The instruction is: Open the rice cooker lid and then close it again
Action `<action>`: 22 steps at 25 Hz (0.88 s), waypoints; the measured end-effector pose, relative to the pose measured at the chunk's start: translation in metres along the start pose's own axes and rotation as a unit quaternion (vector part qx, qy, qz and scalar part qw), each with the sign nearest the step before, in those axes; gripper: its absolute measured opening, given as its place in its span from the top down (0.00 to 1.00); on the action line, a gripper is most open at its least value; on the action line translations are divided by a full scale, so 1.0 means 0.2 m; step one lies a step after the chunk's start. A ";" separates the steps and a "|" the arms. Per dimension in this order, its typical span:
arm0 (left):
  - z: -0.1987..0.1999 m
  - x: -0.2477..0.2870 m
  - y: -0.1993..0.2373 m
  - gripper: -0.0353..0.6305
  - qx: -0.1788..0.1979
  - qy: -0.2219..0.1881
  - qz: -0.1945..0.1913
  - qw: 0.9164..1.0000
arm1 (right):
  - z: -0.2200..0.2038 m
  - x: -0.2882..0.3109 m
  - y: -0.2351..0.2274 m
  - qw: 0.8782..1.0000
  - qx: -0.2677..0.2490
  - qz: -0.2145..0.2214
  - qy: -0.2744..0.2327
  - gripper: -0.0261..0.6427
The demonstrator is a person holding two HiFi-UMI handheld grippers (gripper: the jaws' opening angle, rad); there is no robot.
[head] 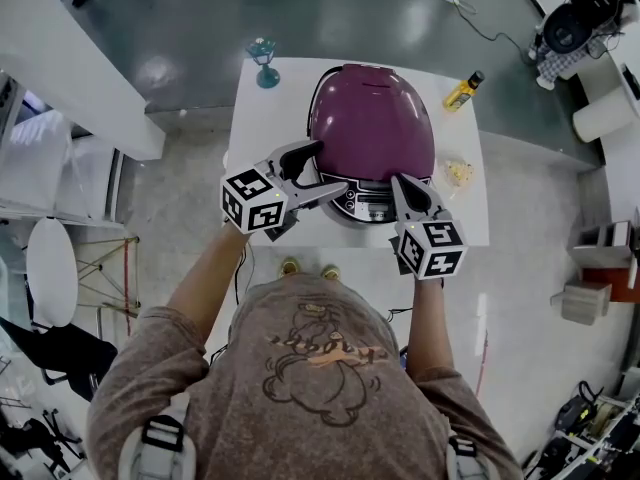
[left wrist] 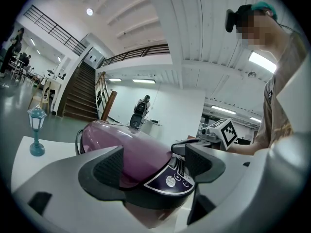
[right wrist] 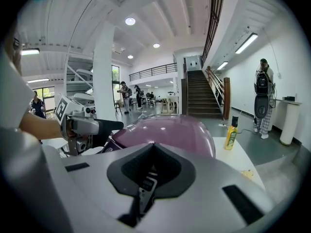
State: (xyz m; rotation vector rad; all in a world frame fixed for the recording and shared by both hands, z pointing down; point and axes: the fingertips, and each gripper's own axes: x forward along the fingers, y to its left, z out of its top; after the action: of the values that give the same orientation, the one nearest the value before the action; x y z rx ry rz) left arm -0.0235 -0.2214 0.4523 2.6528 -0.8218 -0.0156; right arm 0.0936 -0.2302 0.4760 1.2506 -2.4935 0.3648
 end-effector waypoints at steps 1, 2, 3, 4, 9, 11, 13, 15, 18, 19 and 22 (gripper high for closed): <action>0.00 0.00 0.00 0.36 -0.001 0.000 0.000 1.000 | 0.00 0.00 0.00 1.000 0.001 0.000 0.001 0.95; 0.00 0.00 0.00 0.36 -0.001 0.000 0.000 1.000 | 0.00 0.00 0.00 1.000 0.002 0.000 0.002 0.95; 0.00 0.00 0.00 0.36 -0.001 0.000 0.000 1.000 | 0.00 0.00 0.00 1.000 0.003 -0.001 0.003 0.95; 0.00 0.00 0.00 0.36 -0.002 0.000 0.000 1.000 | 0.00 0.01 0.00 1.000 0.003 -0.001 0.003 0.95; -0.01 0.01 0.01 0.36 -0.002 0.002 0.001 1.000 | -0.01 0.02 0.00 1.000 -0.002 0.000 0.009 0.96; -0.01 0.01 0.01 0.36 -0.004 0.003 0.000 1.000 | -0.01 0.02 0.00 1.000 -0.014 0.001 0.016 0.96; -0.01 0.01 0.01 0.36 -0.005 0.003 0.001 1.000 | -0.02 0.02 0.00 0.999 -0.026 0.000 0.021 0.96; -0.01 0.00 0.01 0.36 -0.005 0.003 0.001 1.000 | -0.02 0.02 0.01 0.999 -0.029 0.000 0.024 0.96; -0.02 0.01 0.02 0.36 -0.004 0.004 0.001 1.000 | -0.03 0.02 0.01 0.999 -0.031 0.000 0.030 0.96; -0.02 0.01 0.02 0.36 -0.004 0.004 0.001 1.000 | -0.03 0.03 0.01 0.999 -0.037 0.000 0.034 0.96; -0.02 0.01 0.02 0.36 -0.007 -0.001 0.004 1.000 | -0.03 0.03 0.02 0.996 -0.070 0.000 0.056 0.96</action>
State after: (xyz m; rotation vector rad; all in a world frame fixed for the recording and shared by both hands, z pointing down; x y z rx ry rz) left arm -0.0236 -0.2239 0.4568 2.6371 -0.8291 -0.0230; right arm 0.0884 -0.2310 0.4836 1.1429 -2.3794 0.2480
